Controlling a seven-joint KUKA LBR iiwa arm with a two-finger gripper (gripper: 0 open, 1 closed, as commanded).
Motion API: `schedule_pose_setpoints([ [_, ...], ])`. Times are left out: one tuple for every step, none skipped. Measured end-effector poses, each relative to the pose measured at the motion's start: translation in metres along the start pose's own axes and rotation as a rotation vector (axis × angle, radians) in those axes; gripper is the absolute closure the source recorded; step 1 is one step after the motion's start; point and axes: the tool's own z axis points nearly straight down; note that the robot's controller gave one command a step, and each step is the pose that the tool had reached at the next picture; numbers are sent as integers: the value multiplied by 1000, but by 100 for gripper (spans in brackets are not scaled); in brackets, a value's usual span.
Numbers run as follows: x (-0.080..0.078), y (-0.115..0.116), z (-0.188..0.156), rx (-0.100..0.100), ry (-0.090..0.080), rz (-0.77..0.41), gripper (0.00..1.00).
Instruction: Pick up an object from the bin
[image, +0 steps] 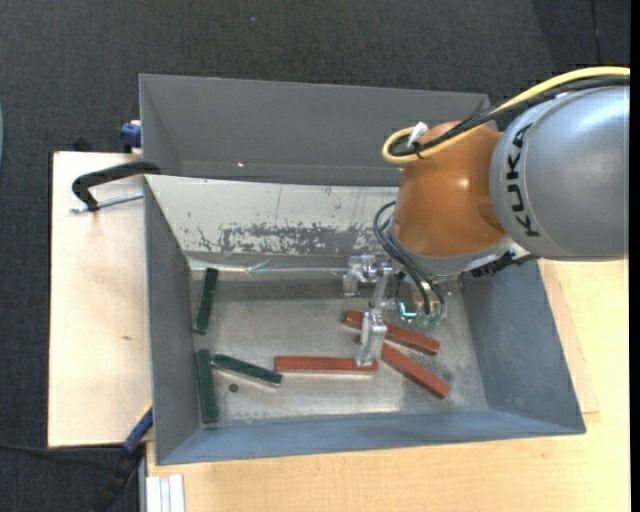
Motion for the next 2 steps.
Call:
schedule_pose_setpoints([
  [-2, 0, -4, 0, -7, 1, 0],
  [25, -34, 75, -1, -15, 128, 100],
])
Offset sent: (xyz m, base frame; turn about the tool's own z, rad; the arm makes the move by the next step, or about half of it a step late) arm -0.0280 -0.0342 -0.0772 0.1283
